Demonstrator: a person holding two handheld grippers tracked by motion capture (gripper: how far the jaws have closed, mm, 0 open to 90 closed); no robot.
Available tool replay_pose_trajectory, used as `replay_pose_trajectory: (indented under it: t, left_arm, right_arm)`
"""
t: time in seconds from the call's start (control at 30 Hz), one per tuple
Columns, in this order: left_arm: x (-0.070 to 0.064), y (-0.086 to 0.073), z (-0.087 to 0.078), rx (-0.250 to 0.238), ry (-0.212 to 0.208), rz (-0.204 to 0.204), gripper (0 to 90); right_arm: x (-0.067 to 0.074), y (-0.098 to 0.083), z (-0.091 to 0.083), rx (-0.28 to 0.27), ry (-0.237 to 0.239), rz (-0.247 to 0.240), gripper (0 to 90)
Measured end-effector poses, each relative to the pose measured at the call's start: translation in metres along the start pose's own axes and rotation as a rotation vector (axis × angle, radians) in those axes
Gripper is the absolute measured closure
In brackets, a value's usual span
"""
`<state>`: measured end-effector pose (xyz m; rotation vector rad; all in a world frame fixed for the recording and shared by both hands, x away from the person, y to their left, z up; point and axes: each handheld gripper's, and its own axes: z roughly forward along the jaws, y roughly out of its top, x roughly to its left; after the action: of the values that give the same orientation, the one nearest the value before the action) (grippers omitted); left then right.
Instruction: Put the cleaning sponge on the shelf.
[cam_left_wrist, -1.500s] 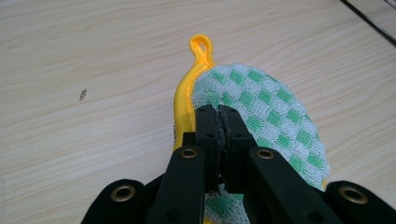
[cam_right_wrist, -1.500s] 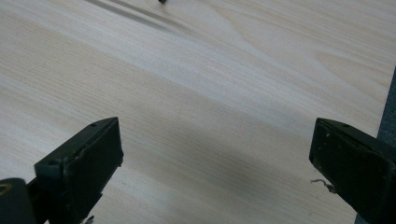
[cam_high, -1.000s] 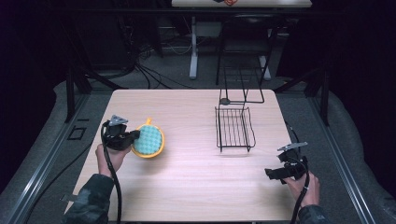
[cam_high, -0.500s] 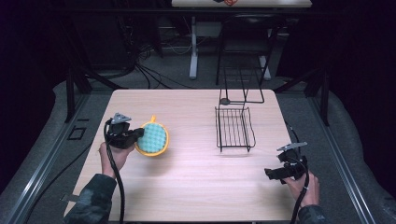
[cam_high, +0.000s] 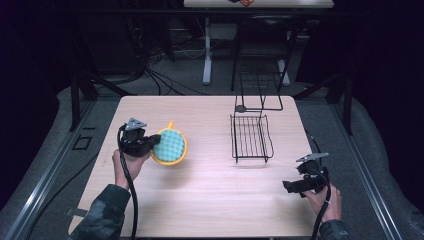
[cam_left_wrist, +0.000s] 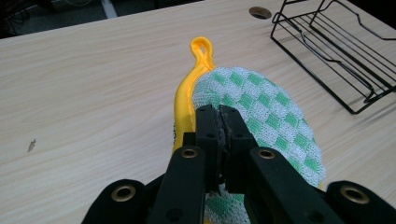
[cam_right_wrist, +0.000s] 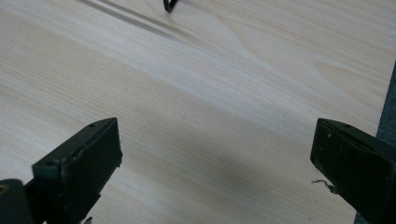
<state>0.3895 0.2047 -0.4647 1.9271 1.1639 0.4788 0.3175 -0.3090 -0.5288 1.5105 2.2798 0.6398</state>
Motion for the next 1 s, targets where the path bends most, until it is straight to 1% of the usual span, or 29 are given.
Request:
replay_pose_trajectory:
  t: [0.27,0.47,0.63,0.67,0.77,0.8,1.0]
  left_arm:
    - [-0.01,0.01,0.006,-0.004,-0.024,0.015,87.6]
    - [-0.017,0.017,0.009,-0.018,-0.036,0.024,87.6]
    - [-0.023,0.024,0.011,-0.03,-0.049,0.032,87.7]
    - [-0.024,0.025,0.011,-0.027,-0.052,0.04,87.7]
    - [-0.029,0.029,0.013,-0.034,-0.061,0.035,87.7]
    - [-0.03,0.03,0.014,-0.032,-0.063,0.042,87.7]
    - [-0.038,0.038,0.019,-0.038,-0.079,0.054,87.8]
  right_arm:
    - [0.0,0.0,0.0,0.001,0.001,-0.003,1.4]
    - [0.0,0.0,0.0,0.01,0.005,-0.004,1.4]
    - [0.0,0.0,-0.001,0.008,0.006,-0.002,1.4]
    - [0.0,0.0,-0.001,0.008,0.005,-0.002,1.4]
    - [0.0,0.0,-0.001,0.006,0.006,0.0,1.4]
    - [0.0,0.0,-0.001,0.001,0.007,0.0,1.4]
    - [0.0,0.0,-0.001,0.0,0.01,0.0,1.4]
